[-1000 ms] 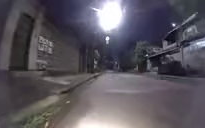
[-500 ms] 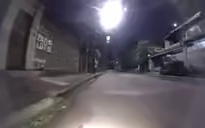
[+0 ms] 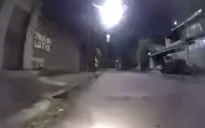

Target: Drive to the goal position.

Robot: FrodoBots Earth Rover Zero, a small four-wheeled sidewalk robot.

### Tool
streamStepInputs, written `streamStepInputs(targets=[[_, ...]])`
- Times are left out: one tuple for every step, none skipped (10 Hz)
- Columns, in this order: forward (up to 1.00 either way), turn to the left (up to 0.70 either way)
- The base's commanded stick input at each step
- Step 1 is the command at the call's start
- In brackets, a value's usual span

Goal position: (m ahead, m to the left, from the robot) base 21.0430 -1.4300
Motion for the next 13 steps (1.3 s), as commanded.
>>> streamStepInputs(targets=[[0.5,0.0],[0.5,0.0],[0.5,0.0],[0.5,0.0],[0.5,0.0],[0.5,0.0],[0.5,0.0],[0.5,0.0],[0.5,0.0],[0.5,-0.11],[0.5,-0.5],[0.5,-0.5],[0.5,-0.5]])
